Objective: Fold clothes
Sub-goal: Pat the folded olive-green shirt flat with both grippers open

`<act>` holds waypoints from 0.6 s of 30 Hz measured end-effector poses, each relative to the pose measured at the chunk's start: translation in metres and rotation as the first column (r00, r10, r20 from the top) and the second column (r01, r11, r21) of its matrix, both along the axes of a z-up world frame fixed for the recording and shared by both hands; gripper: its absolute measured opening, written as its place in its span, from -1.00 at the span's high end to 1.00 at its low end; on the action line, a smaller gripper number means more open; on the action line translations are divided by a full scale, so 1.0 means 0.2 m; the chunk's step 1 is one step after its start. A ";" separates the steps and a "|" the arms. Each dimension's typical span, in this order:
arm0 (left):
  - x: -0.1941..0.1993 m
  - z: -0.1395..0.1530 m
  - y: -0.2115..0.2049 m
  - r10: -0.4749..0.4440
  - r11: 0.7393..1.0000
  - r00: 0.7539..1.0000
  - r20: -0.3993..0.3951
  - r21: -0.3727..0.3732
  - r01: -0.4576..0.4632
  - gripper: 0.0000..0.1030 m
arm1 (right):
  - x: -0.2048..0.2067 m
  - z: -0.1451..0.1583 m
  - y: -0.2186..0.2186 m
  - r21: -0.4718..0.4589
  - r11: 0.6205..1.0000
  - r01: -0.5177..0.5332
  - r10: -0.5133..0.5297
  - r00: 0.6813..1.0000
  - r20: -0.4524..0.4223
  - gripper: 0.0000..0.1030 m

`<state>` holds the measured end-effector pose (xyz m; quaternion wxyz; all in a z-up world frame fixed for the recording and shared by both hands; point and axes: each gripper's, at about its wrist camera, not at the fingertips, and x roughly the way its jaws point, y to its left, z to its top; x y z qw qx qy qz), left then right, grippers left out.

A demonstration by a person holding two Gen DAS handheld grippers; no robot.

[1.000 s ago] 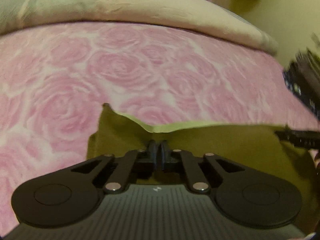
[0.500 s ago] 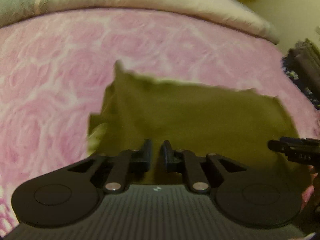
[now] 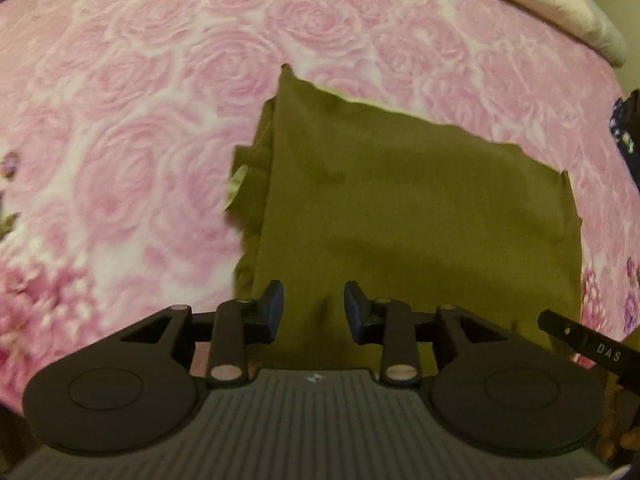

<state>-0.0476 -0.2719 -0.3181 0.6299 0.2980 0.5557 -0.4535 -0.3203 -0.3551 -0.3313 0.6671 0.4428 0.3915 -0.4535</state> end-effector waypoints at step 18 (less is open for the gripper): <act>-0.14 0.48 0.28 -0.260 0.965 0.958 0.122 0.028 0.259 0.31 | 0.00 0.48 0.46 0.056 0.998 0.016 -0.012 0.997 -0.070 -0.09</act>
